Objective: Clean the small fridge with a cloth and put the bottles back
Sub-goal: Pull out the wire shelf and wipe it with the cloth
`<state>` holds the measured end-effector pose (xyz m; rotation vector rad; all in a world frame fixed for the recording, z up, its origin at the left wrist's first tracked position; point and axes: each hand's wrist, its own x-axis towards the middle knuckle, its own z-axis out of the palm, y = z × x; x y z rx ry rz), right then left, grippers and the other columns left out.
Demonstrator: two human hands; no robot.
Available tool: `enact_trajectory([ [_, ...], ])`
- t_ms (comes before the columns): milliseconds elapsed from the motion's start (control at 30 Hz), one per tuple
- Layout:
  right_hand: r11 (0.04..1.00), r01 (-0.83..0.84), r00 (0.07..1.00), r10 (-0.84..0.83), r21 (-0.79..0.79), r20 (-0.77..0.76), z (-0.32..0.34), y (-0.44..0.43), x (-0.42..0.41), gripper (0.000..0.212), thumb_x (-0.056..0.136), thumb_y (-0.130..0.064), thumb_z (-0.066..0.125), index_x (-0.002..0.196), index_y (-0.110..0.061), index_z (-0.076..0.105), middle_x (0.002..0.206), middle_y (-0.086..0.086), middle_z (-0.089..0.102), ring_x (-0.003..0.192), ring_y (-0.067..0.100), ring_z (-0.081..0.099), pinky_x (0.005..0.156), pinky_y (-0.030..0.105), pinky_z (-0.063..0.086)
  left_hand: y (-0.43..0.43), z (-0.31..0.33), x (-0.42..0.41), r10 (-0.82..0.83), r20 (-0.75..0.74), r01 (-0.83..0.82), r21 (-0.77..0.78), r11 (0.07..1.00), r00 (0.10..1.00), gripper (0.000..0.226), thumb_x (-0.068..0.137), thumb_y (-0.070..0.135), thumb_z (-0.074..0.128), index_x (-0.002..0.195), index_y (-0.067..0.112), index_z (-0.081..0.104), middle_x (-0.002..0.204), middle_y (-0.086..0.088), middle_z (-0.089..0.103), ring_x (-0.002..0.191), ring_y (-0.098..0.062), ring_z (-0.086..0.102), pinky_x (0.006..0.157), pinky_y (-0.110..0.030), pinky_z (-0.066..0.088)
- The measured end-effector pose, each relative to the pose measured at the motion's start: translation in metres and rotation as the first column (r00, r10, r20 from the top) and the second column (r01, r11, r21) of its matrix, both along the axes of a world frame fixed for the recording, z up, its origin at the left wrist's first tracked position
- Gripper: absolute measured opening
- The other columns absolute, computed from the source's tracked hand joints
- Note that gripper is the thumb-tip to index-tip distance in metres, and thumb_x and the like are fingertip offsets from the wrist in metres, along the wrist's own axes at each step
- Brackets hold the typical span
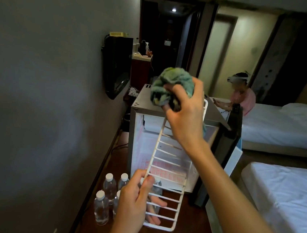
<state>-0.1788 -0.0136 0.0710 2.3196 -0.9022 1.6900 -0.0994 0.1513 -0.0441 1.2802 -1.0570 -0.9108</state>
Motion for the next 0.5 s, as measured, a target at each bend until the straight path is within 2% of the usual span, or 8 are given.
enact_trajectory([
  [133,0.996,-0.087,0.987,0.083,-0.021,-0.140,-0.040,0.028,-0.001,0.029,0.082,-0.017,0.073,0.110,-0.011,0.066,0.129,0.019,0.052,0.116,0.037,0.050,0.093,0.049,0.046,-0.008,0.005,0.000,0.044,-0.049,-0.046,-0.030,0.999,0.998,0.019,0.104,0.024,0.043,0.101,0.012,0.057,0.072,-0.005,0.073,0.062,-0.033,0.071,0.043,-0.034,0.053],
  [200,0.980,-0.198,0.952,0.184,-0.034,-0.247,-0.066,0.054,0.002,0.027,0.084,-0.019,0.072,0.109,-0.013,0.065,0.127,0.018,0.056,0.119,0.037,0.050,0.097,0.049,0.044,-0.019,-0.001,0.005,0.192,0.026,-0.187,-0.134,0.973,0.981,0.014,0.102,0.009,0.048,0.097,0.010,0.061,0.068,0.002,0.071,0.067,-0.020,0.072,0.050,-0.024,0.053],
  [267,0.960,-0.277,0.926,0.255,-0.043,-0.279,-0.082,0.076,0.005,0.022,0.086,-0.019,0.073,0.105,-0.015,0.062,0.124,0.017,0.057,0.123,0.035,0.049,0.099,0.046,0.042,-0.031,-0.007,0.015,0.333,0.108,-0.309,-0.193,0.931,0.937,0.027,0.094,-0.009,0.051,0.098,0.013,0.066,0.082,0.010,0.071,0.087,-0.003,0.069,0.068,-0.008,0.048],
  [300,0.956,-0.287,0.926,0.259,-0.065,-0.275,-0.085,0.080,0.006,0.018,0.089,-0.020,0.071,0.104,-0.015,0.061,0.124,0.018,0.057,0.122,0.035,0.048,0.097,0.044,0.042,-0.033,-0.008,0.017,0.361,0.121,-0.332,-0.205,0.921,0.925,0.029,0.093,-0.012,0.050,0.098,0.012,0.066,0.089,0.009,0.069,0.094,-0.004,0.068,0.072,-0.005,0.045],
  [367,0.962,-0.244,0.941,0.204,-0.123,-0.271,-0.075,0.072,0.011,0.014,0.095,-0.025,0.064,0.104,-0.018,0.057,0.125,0.021,0.054,0.117,0.037,0.048,0.092,0.043,0.043,-0.034,-0.011,0.017,0.324,0.120,-0.297,-0.196,0.934,0.939,0.023,0.097,-0.005,0.049,0.095,0.014,0.062,0.082,0.006,0.069,0.091,-0.019,0.070,0.068,-0.011,0.049],
  [433,0.970,-0.152,0.962,0.100,-0.192,-0.255,-0.052,0.052,0.015,0.018,0.093,-0.026,0.064,0.105,-0.020,0.053,0.127,0.024,0.052,0.110,0.041,0.050,0.087,0.045,0.045,-0.025,-0.007,0.009,0.184,0.004,-0.181,-0.152,0.972,0.983,0.014,0.102,0.015,0.048,0.097,0.018,0.060,0.075,-0.004,0.069,0.072,-0.032,0.072,0.053,-0.031,0.057],
  [500,0.979,-0.055,0.983,0.018,-0.195,-0.185,-0.023,0.019,0.014,0.023,0.088,-0.022,0.067,0.108,-0.014,0.059,0.128,0.025,0.049,0.112,0.042,0.049,0.088,0.047,0.046,-0.015,-0.003,0.006,0.076,-0.092,-0.085,-0.091,0.992,0.993,0.018,0.102,0.027,0.045,0.099,0.014,0.057,0.070,-0.011,0.070,0.060,-0.041,0.069,0.044,-0.043,0.056],
])
